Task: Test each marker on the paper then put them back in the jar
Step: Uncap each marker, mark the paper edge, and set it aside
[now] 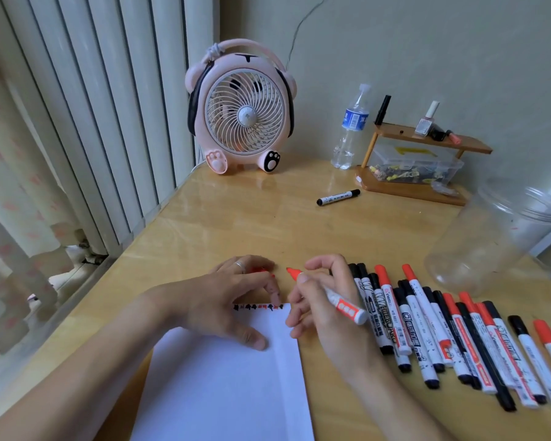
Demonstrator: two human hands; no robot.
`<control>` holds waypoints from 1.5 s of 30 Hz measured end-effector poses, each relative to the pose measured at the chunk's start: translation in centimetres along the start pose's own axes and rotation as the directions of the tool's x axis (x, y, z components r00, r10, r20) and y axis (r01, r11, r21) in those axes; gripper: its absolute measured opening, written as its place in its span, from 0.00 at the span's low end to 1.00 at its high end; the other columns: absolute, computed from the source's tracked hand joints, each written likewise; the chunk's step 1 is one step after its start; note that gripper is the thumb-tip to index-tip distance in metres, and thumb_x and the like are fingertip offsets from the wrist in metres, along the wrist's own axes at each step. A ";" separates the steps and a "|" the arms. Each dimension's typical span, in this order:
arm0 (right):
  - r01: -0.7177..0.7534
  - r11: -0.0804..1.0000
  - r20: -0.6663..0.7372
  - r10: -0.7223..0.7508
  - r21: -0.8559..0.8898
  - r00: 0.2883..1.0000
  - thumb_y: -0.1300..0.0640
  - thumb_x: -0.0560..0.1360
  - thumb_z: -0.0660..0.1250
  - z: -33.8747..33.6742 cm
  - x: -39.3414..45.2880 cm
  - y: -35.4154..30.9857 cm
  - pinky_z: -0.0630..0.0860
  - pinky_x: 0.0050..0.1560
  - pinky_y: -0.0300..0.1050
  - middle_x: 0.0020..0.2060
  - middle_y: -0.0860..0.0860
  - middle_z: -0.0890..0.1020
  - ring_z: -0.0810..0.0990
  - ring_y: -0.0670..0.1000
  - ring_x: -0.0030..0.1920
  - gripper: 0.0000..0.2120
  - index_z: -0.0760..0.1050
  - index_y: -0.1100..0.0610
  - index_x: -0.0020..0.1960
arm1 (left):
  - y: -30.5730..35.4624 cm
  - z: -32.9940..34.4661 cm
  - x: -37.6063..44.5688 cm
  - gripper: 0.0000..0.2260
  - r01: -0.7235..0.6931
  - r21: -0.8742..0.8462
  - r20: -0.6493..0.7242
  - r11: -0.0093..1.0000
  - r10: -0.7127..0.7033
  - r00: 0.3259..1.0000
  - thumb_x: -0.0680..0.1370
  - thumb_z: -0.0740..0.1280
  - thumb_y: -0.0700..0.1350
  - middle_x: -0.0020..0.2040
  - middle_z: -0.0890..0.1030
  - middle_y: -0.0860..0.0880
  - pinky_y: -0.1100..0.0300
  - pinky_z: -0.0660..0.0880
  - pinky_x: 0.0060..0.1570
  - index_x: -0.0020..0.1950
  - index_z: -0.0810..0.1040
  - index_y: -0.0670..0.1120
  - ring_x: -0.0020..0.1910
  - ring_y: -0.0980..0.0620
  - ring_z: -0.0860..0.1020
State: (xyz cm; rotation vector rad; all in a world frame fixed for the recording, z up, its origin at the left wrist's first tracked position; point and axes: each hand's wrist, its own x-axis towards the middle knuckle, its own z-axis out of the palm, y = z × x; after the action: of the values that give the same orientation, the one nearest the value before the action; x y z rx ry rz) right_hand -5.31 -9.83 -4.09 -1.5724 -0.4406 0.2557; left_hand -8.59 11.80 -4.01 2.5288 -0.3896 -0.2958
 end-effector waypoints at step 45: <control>-0.257 0.926 -0.195 0.208 -0.278 0.958 0.59 0.75 0.68 1.5 0.7 0.8 0.76 0.29 0.47 0.23 0.56 0.80 0.82 0.63 0.26 0.05 0.73 0.60 0.44 | 0.3 0.8 0.1 0.46 0.195 0.236 0.113 0.952 -0.226 0.968 0.69 0.67 0.76 0.78 0.24 0.57 0.43 0.26 0.75 0.78 0.41 0.74 0.72 0.58 0.19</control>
State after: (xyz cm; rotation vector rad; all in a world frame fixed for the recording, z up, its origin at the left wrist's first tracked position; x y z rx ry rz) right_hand -5.25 -8.23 -4.87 -1.9333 -0.1667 0.2480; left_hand -8.83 11.11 -4.54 2.7857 -0.2140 -0.5405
